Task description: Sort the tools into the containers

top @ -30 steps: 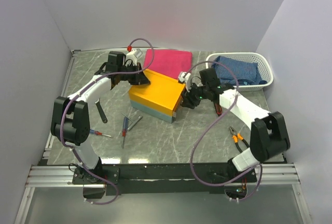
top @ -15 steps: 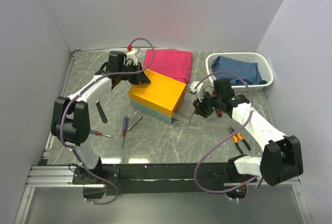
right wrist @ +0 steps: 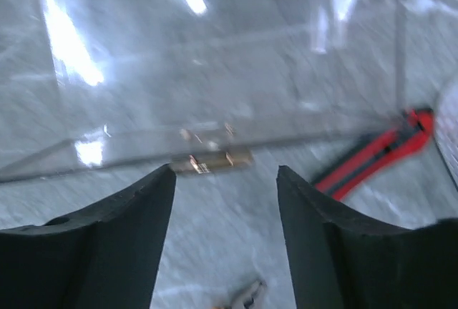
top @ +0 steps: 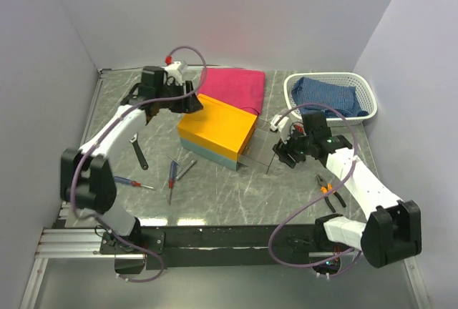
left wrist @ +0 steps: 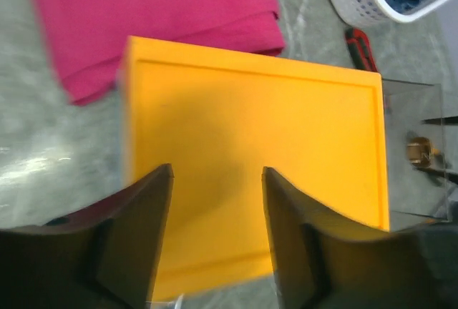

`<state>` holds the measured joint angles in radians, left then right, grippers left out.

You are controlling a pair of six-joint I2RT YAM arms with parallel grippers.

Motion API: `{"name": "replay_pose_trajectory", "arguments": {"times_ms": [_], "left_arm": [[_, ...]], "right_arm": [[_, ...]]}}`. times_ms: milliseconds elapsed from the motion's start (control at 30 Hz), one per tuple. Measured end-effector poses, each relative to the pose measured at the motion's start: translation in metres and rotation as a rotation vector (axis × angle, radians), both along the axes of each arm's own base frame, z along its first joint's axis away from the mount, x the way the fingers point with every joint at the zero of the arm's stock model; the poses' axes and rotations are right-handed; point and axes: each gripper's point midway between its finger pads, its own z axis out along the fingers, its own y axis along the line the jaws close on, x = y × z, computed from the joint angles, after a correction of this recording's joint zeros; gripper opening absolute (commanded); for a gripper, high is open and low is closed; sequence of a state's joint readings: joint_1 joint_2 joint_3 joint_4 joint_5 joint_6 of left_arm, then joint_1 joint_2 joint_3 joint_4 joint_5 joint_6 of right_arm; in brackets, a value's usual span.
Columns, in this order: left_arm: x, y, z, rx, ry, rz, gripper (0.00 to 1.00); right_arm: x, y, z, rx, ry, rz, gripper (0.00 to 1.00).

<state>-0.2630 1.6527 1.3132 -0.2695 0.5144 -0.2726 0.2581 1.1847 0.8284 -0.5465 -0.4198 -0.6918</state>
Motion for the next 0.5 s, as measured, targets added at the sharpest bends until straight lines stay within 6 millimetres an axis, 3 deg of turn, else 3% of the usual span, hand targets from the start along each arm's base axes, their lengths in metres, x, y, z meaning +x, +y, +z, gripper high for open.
{"name": "replay_pose_trajectory", "arguments": {"times_ms": [67, 200, 267, 333, 367, 433, 500], "left_arm": [[-0.006, 0.019, 0.025, 0.043, -0.062, 0.07, 0.82], [-0.042, 0.061, 0.078, 0.094, -0.224, 0.213, 0.82], [-0.06, 0.074, 0.082, 0.108, -0.229, 0.269, 0.78], [-0.073, 0.084, 0.071, 0.127, -0.181, 0.318, 0.78], [-0.077, 0.086, 0.054, 0.14, -0.136, 0.331, 0.79], [-0.087, 0.09, 0.011, 0.179, -0.021, 0.339, 0.75], [-0.106, 0.096, -0.044, 0.256, 0.149, 0.34, 0.75]], "right_arm": [[0.0, -0.011, 0.005, -0.027, -0.018, -0.041, 0.74], [-0.003, -0.026, 0.023, -0.049, -0.079, -0.097, 0.77], [-0.005, -0.03, 0.029, -0.051, -0.097, -0.117, 0.77], [-0.006, -0.033, 0.029, -0.053, -0.093, -0.134, 0.77], [-0.007, -0.034, 0.028, -0.051, -0.082, -0.147, 0.77], [-0.007, -0.035, 0.026, -0.047, -0.066, -0.166, 0.77], [-0.007, -0.035, 0.026, -0.041, -0.059, -0.18, 0.77]]}}
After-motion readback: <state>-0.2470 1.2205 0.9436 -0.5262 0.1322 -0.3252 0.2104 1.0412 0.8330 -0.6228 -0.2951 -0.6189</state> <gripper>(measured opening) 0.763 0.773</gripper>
